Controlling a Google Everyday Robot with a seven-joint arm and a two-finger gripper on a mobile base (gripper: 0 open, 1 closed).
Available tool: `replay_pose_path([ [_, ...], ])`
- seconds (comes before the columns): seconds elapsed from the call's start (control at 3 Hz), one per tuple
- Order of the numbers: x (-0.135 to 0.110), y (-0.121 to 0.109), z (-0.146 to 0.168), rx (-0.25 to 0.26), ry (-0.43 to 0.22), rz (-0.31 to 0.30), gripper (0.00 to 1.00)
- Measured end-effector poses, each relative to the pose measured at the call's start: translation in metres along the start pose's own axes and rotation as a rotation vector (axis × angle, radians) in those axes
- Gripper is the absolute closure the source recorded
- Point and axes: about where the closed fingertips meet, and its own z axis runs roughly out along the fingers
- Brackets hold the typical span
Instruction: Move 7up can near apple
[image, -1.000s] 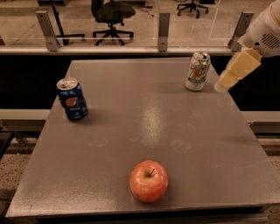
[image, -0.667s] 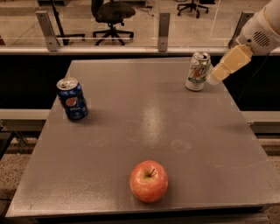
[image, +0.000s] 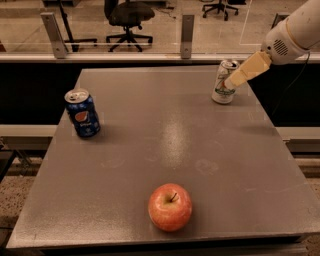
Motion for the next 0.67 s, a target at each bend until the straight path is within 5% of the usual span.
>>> replay_pose_path([
  [0.67,-0.007,-0.019,0.045,-0.015,-0.043,0.036,0.00],
])
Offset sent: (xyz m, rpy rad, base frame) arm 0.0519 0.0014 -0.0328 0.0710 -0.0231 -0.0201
